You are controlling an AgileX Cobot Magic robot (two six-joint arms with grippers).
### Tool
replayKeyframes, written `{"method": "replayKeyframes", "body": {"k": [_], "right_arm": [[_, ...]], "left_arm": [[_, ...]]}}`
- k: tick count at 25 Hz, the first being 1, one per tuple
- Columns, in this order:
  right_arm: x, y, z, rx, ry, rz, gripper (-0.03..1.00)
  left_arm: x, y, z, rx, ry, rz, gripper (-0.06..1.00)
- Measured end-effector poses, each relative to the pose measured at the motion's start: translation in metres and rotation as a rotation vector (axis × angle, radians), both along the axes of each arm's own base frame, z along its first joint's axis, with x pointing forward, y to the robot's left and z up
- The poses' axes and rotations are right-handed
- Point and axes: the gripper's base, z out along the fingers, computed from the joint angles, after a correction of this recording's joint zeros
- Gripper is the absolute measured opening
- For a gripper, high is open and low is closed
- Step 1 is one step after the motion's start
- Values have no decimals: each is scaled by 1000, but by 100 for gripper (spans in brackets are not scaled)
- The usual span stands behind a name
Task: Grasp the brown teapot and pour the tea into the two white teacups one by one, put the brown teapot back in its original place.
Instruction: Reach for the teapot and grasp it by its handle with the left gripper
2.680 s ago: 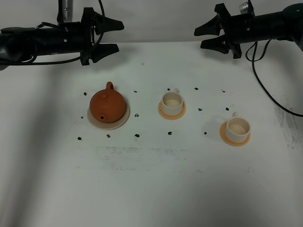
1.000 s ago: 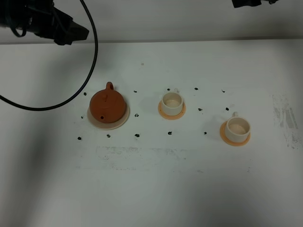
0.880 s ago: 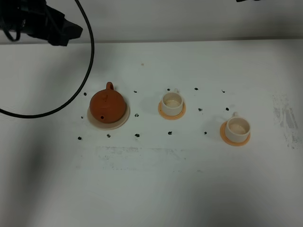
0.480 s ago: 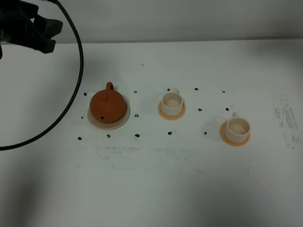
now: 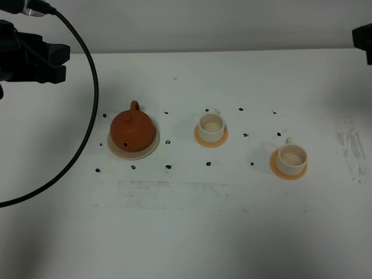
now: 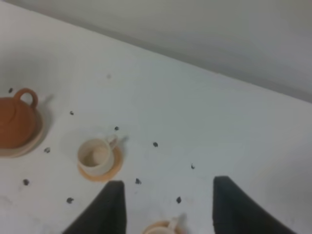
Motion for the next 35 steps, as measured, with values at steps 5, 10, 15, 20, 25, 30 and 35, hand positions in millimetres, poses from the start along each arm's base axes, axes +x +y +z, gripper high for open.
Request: {"method": "replayKeyframes", "body": {"k": [5,10,15,20,25,30,35], "right_arm": [[-60,-7,-2,34,-75,-26,43],[-115,-12,-9,54,-153,-28,43],[-164,-21,-28,29,-164,-70,43],[-201,-33,-48,-5,-166,-149,43],[-224,-40,-75,-15,-168,-209,43],[-231,-42,-101,-22,-162,-228,42],[-232,-44,-117,-42,-116,-234,42]], "left_arm": [[-3,-1,-7,-30,24,8,51],[-3,-1,-7,-32,24,9,51],[-3,-1,-7,-5,11,-8,51],[-3,-1,-7,3,7,-13,51],[-3,-1,-7,3,7,-13,51],[-3,-1,-7,3,7,-13,51],[-3,-1,-7,4,6,-13,51]]}}
